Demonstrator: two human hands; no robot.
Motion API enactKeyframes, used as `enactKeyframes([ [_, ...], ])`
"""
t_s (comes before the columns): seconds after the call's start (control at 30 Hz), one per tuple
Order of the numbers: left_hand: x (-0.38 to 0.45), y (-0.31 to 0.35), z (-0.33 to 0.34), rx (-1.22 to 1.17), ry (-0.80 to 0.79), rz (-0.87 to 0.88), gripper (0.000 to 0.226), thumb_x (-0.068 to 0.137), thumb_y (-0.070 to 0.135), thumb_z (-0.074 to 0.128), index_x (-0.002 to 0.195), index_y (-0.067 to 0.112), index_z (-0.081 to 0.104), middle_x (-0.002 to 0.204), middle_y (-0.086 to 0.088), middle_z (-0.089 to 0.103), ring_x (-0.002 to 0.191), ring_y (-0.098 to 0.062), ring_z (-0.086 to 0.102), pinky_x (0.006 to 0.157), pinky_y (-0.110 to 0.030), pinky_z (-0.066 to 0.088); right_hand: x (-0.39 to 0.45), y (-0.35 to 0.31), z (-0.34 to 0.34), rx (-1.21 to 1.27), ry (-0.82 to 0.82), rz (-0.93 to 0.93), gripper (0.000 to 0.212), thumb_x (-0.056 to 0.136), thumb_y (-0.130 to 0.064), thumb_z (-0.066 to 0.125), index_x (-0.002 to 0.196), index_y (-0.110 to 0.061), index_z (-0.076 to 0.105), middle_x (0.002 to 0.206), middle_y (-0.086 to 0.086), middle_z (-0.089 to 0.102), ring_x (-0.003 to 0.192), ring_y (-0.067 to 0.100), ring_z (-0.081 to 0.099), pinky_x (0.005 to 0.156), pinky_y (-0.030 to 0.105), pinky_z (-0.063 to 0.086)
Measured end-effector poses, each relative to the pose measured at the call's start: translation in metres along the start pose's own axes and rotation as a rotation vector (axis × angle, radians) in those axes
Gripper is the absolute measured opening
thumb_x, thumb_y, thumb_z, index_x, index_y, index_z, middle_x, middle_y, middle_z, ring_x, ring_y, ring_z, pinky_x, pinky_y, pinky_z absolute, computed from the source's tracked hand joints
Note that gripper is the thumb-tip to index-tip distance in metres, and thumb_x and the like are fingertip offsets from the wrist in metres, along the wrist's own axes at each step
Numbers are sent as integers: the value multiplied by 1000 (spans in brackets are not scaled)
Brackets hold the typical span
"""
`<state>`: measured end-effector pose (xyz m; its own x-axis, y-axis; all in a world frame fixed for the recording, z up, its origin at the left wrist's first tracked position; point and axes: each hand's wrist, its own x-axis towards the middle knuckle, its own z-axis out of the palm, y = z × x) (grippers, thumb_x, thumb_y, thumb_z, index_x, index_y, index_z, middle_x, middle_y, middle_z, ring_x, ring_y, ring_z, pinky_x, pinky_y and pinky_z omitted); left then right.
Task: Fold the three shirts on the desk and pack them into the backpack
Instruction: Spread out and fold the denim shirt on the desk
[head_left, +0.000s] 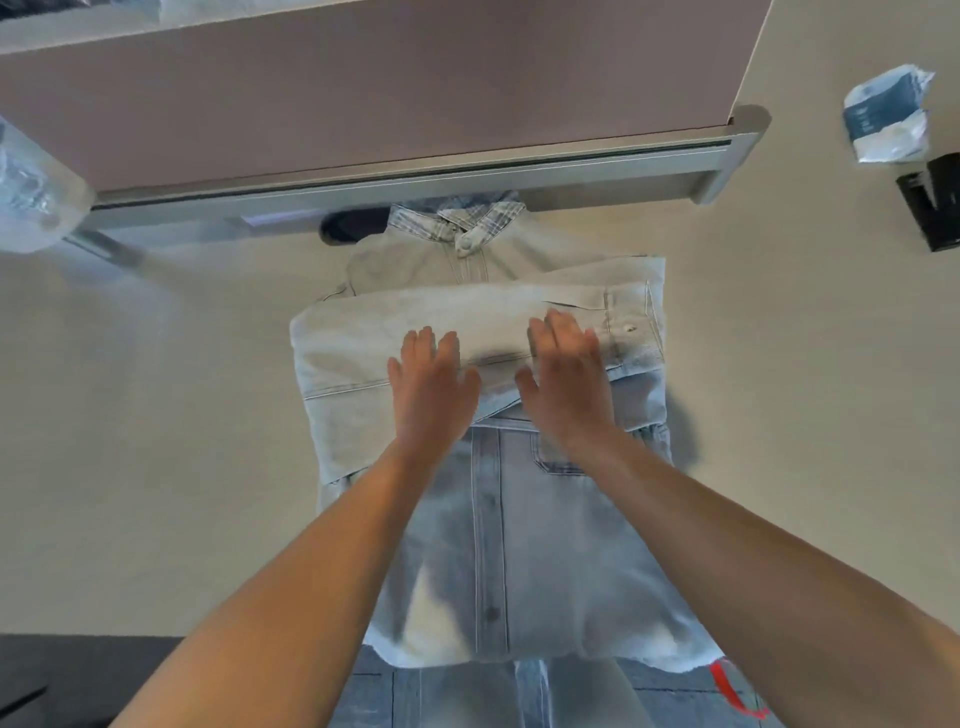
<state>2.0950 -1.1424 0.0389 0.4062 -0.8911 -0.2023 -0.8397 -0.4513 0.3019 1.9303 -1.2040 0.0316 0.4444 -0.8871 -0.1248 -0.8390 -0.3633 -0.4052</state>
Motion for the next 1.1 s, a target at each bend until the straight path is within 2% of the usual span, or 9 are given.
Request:
enactKeyframes([
  [0.03,4,-13,5,56,-26,-28,57,96,35,58,149,18,47,161,-16,35,153,-35,22,121,-64,21,10,-2,10,-27,-4,-4,60,99,-33,55,153,-11,42,164,16,35,157,30,24,126,54,20],
  [0.1,13,-40,21,133,-43,-41,66,99,50,50,159,27,31,171,-12,15,159,-32,5,121,-68,8,25,4,29,-84,-8,27,63,104,-42,45,159,-14,33,171,14,22,160,30,14,128,58,12],
  [0.2,12,-64,45,197,-37,18,75,100,63,32,165,28,19,173,-12,8,160,-32,1,122,-71,0,27,23,53,-177,10,118,71,104,-55,30,164,-18,22,175,9,8,162,28,5,128,58,5],
  [0.33,0,-71,66,246,12,59,80,101,69,15,167,25,3,174,-10,-7,160,-29,-10,121,-64,-15,14,32,65,-228,52,138,78,103,-64,22,167,-19,18,176,7,3,162,24,-1,130,52,1],
  [0.5,3,-73,67,243,4,66,84,99,74,12,167,25,-2,173,-9,-14,159,-29,-15,123,-66,-10,12,30,65,-244,32,133,77,106,-65,17,168,-20,6,176,6,-6,162,22,-11,130,53,-1],
  [0.63,3,-75,69,247,2,66,84,99,74,11,167,26,1,173,-12,-8,160,-31,-12,122,-67,-7,15,26,65,-286,12,165,78,106,-67,10,168,-21,1,175,5,-11,161,22,-14,130,52,-3],
  [0.8,-6,-80,68,175,-52,79,81,100,71,16,166,26,2,174,-10,-7,160,-31,-9,125,-63,-2,-9,14,66,-314,1,236,70,110,-54,13,168,-15,9,175,10,1,162,27,-3,130,52,2],
  [0.93,-84,-95,71,141,-63,72,79,97,63,18,166,22,16,173,-13,5,160,-31,2,128,-56,4,-89,14,68,-245,-57,169,67,110,-46,23,167,-14,14,175,10,3,162,27,-1,130,51,3],
  [1.1,-225,-111,91,164,-137,2,71,104,52,35,165,25,12,174,-10,1,161,-28,-2,127,-59,6,-231,40,77,-187,-117,141,70,108,-48,23,167,-14,12,176,8,1,162,24,-4,131,51,3],
])
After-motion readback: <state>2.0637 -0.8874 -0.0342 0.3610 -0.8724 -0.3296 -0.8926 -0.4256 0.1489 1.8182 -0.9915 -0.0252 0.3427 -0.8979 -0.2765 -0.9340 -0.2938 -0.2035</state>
